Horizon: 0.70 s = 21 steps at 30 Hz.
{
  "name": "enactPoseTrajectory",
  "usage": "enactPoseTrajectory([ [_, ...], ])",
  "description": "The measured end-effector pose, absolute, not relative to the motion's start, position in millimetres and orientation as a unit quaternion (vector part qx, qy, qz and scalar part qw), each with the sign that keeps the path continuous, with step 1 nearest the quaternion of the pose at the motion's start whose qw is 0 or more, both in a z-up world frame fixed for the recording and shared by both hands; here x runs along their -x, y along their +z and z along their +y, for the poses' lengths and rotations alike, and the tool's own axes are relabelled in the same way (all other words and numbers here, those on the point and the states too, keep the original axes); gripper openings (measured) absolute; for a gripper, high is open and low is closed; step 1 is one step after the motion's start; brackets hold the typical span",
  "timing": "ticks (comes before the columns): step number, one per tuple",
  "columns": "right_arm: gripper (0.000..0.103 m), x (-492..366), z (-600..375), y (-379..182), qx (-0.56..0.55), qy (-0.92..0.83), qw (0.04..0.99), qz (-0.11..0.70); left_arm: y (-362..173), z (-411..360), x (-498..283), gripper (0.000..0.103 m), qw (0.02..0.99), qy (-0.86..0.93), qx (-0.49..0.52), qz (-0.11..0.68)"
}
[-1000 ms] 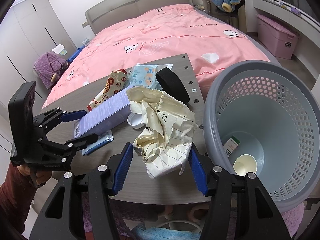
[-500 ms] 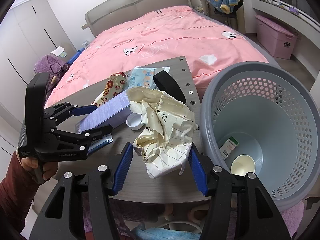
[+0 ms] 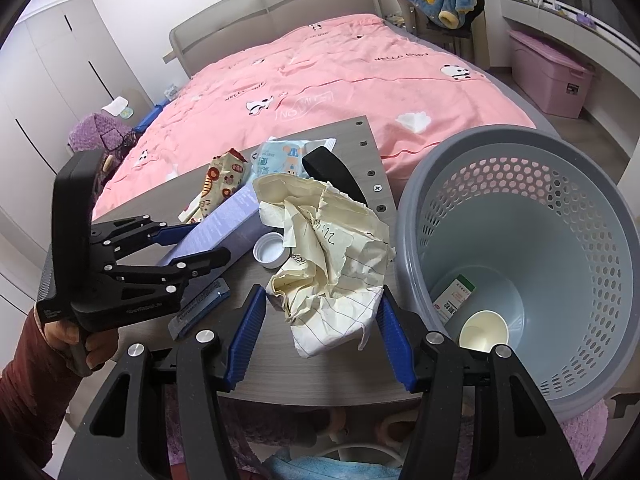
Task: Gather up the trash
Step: 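Hold the crumpled paper in the right tool while the left tool grasps the lavender toothpaste box, then carry the paper and toothpaste box over the grey basket with both tools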
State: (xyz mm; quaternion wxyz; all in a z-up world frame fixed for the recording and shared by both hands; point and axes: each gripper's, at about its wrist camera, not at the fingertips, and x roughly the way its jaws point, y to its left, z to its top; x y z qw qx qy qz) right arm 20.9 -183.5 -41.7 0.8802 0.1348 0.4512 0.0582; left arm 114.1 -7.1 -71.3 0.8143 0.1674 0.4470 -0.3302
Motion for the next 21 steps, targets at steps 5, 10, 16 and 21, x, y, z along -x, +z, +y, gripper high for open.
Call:
enactPoseTrajectory([
  [5,0.055,-19.8,-182.6,-41.6,-0.135,0.06,0.881,0.449,-56.2,4.7,-102.5,0.044,0.835,-0.31,-0.141,0.433],
  [10,0.055,-18.4,-182.1,-40.7,-0.135,0.063,0.882,0.447,-39.5,16.8,-90.2,0.044,0.856,-0.276,-0.123,0.419],
  [16,0.055,-15.4,-186.7,-37.5,-0.14,0.063,0.884,0.441,-18.9,23.8,-72.7,0.044,0.878,-0.247,-0.096,0.398],
  [21,0.055,-8.5,-198.4,-31.5,-0.145,0.053,0.889,0.431,-2.8,9.6,-58.8,0.044,0.892,-0.237,-0.079,0.378],
])
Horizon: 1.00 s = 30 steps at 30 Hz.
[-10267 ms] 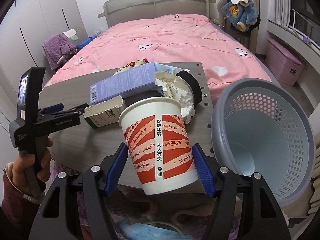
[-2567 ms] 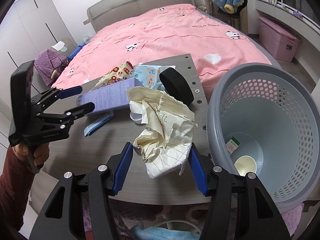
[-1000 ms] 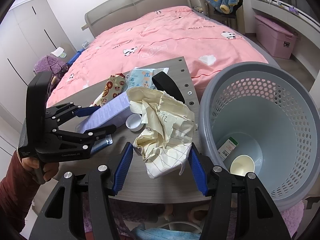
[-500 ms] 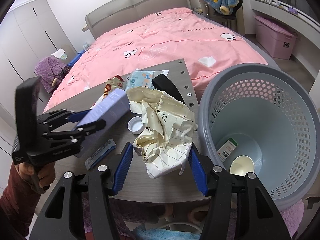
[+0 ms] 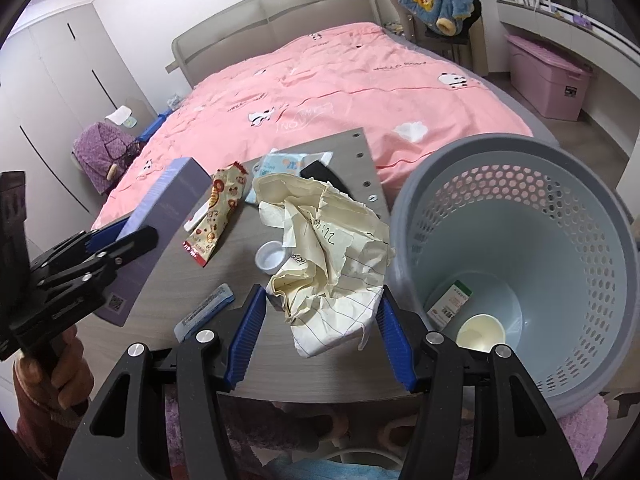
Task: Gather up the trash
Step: 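Carry the paper and toothpaste box over the grey basket with both tools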
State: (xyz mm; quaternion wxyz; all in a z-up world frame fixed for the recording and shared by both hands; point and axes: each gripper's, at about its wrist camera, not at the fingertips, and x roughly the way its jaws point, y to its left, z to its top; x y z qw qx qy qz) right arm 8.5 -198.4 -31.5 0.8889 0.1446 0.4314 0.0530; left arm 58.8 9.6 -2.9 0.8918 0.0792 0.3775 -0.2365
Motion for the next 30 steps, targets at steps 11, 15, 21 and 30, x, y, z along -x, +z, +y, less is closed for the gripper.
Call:
enactPoseTrajectory([
  [11,0.055,21.1,-273.9,-30.2,-0.147,-0.037,0.897,0.416,9.5,-79.4,-36.9,0.044,0.893,-0.261,-0.061,0.363],
  [15,0.055,30.4,-308.5,-33.1,-0.153,-0.073,0.894,0.415,6.2,-117.6,-30.3,0.044,0.884,-0.275,-0.054,0.374],
  [21,0.055,36.5,-346.8,-42.3,-0.169,-0.1,0.888,0.416,-9.9,-167.5,-32.0,0.044,0.865,-0.288,-0.062,0.406],
  [30,0.055,28.3,-372.0,-57.1,-0.183,-0.094,0.882,0.423,-25.5,-206.9,-37.8,0.044,0.855,-0.285,-0.082,0.425],
])
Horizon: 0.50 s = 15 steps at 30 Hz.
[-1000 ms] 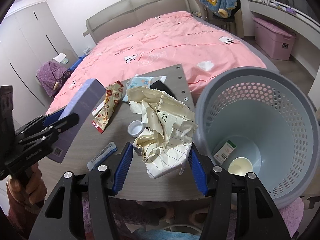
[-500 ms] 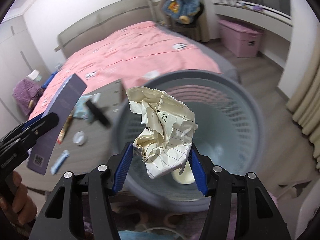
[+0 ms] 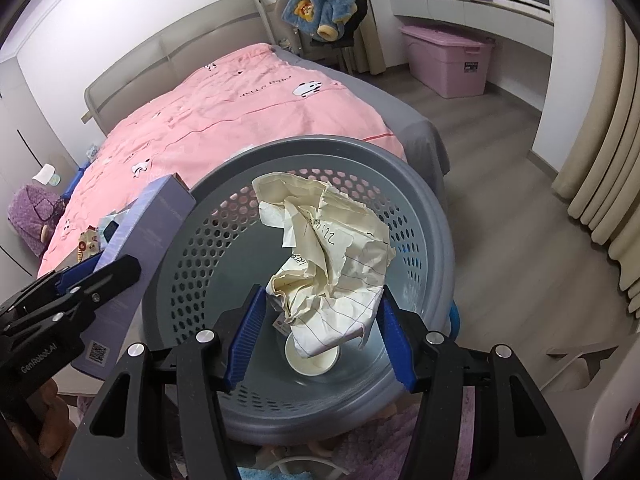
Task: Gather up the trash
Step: 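Carry the paper and toothpaste box over the grey basket with both tools, then open both tools to drop the paper and box into the basket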
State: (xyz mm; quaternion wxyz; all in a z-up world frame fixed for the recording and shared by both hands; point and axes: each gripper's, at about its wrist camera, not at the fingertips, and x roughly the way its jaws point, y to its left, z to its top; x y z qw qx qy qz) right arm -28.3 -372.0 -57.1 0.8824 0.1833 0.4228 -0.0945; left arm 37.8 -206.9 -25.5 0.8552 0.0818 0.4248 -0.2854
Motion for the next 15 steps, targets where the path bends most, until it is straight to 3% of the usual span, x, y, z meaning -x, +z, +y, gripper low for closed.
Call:
enactPoseTrajectory([
  [6,0.056,19.5,-380.0,-61.3,-0.188,-0.087,0.881,0.425,-32.3,-218.9,-47.2,0.044,0.85,-0.279,-0.087,0.437],
  [9,0.062,18.5,-384.5,-63.0,-0.191,-0.084,0.88,0.426,-32.7,-221.2,-50.3,0.044,0.85,-0.275,-0.087,0.441],
  [12,0.063,17.7,-386.9,-63.0,-0.191,-0.083,0.881,0.425,-31.7,-221.9,-52.2,0.056,0.849,-0.274,-0.085,0.443],
  [15,0.067,20.5,-387.2,-63.0,-0.188,-0.087,0.883,0.421,-30.3,-220.2,-52.2,0.058,0.852,-0.271,-0.084,0.441],
])
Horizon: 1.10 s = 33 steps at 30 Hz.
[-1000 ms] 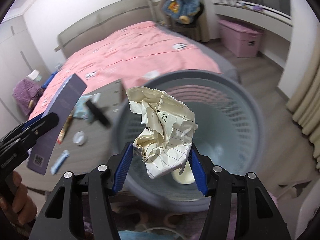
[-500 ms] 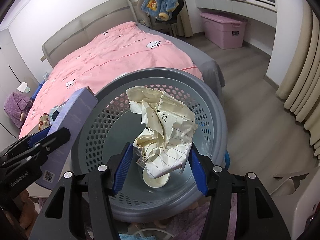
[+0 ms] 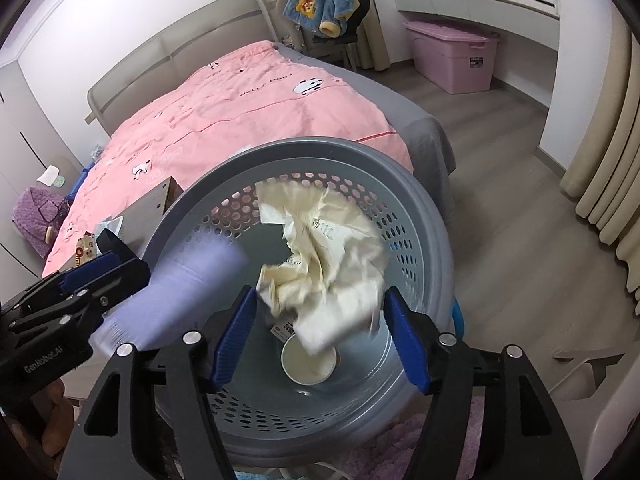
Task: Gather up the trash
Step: 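Open both tools to drop the paper and box into the basket, then grasp the blue-white toothbrush package with the left tool while the right tool moves toward the white cap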
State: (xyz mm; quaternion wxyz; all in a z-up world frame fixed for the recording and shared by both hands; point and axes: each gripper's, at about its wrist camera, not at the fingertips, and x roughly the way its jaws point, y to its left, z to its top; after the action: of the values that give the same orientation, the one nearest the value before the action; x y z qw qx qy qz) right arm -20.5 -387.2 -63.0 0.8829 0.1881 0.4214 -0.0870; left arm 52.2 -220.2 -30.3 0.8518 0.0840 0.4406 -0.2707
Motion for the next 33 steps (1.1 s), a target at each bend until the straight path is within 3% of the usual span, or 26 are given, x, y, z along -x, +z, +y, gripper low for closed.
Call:
enactPoseTrajectory([
  [16,0.081,29.2,-382.1,-59.4,-0.195,-0.094,0.885,0.411,-29.5,-212.1,-49.3,0.071,0.858,-0.249,-0.078,0.443],
  [33,0.089,29.6,-375.2,-51.5,-0.187,-0.092,0.893,0.399,-21.0,-196.2,-43.1,0.072,0.864,-0.239,-0.06,0.439],
])
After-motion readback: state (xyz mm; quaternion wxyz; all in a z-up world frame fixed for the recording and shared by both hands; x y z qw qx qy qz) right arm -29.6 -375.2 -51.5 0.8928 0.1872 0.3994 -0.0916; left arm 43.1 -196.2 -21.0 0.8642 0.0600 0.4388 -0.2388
